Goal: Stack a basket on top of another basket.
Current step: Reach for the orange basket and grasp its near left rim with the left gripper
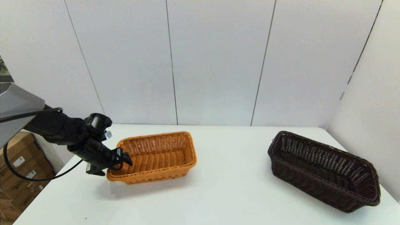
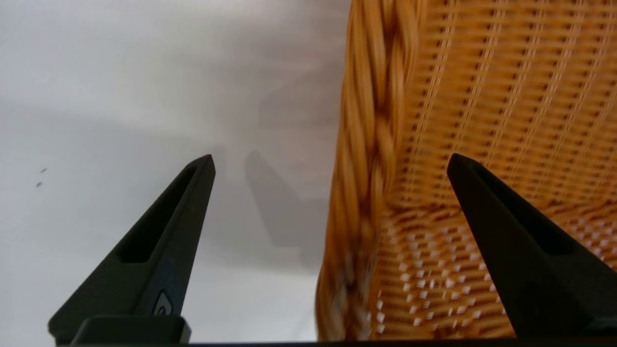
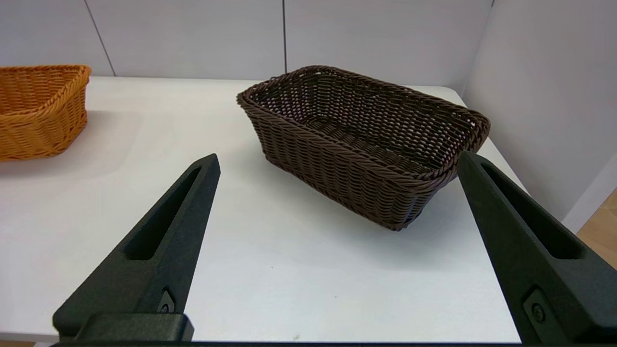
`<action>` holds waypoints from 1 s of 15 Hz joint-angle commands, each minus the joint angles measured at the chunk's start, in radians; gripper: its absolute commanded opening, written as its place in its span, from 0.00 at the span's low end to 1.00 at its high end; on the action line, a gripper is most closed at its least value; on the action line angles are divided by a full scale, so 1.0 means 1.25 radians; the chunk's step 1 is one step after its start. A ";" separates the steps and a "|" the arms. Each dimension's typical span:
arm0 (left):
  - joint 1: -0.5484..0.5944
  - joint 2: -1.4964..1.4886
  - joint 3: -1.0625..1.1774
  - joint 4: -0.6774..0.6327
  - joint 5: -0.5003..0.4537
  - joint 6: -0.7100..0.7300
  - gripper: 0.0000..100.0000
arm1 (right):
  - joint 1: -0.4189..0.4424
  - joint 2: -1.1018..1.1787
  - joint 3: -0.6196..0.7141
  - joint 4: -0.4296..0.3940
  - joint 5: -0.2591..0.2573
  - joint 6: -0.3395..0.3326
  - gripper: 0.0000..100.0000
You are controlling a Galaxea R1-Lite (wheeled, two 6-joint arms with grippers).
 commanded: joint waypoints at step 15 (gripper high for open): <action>-0.002 0.030 -0.030 0.003 0.001 -0.011 0.00 | 0.001 0.001 0.000 0.000 0.001 -0.001 1.00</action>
